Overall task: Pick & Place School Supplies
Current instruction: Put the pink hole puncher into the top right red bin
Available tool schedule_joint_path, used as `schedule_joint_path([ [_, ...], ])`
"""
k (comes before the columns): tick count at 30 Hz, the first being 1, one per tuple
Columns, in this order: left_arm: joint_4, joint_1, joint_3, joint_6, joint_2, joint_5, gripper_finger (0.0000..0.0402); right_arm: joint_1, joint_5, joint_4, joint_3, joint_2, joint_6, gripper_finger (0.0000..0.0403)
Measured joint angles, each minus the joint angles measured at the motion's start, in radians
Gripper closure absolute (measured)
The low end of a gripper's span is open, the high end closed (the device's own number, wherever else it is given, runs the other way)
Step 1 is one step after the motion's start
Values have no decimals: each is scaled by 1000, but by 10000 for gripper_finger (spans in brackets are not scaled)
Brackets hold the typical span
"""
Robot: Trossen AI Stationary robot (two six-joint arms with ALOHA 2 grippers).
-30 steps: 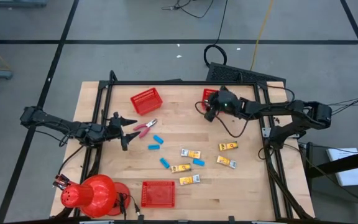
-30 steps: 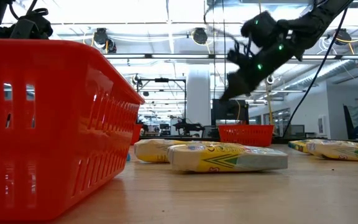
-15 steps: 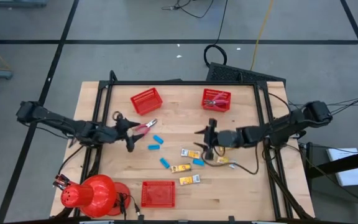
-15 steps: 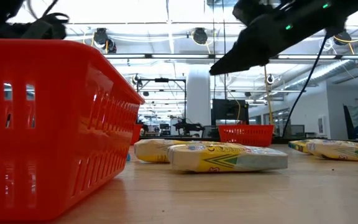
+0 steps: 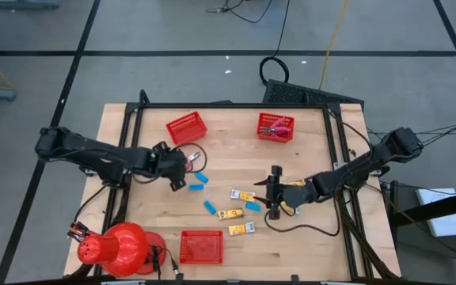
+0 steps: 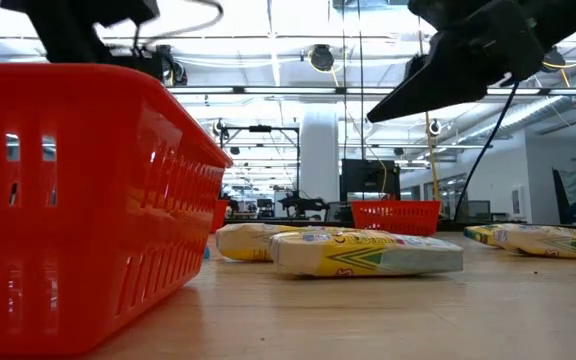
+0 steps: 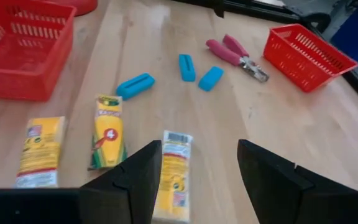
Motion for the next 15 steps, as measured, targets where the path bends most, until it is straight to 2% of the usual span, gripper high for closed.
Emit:
schedule_joint_path([
  [8,19,108,-1,34,85,112,108,33,1,114,-107,0,64,202],
  [15,24,181,-1,46,156,122,108,73,24,179,-126,0,73,202],
])
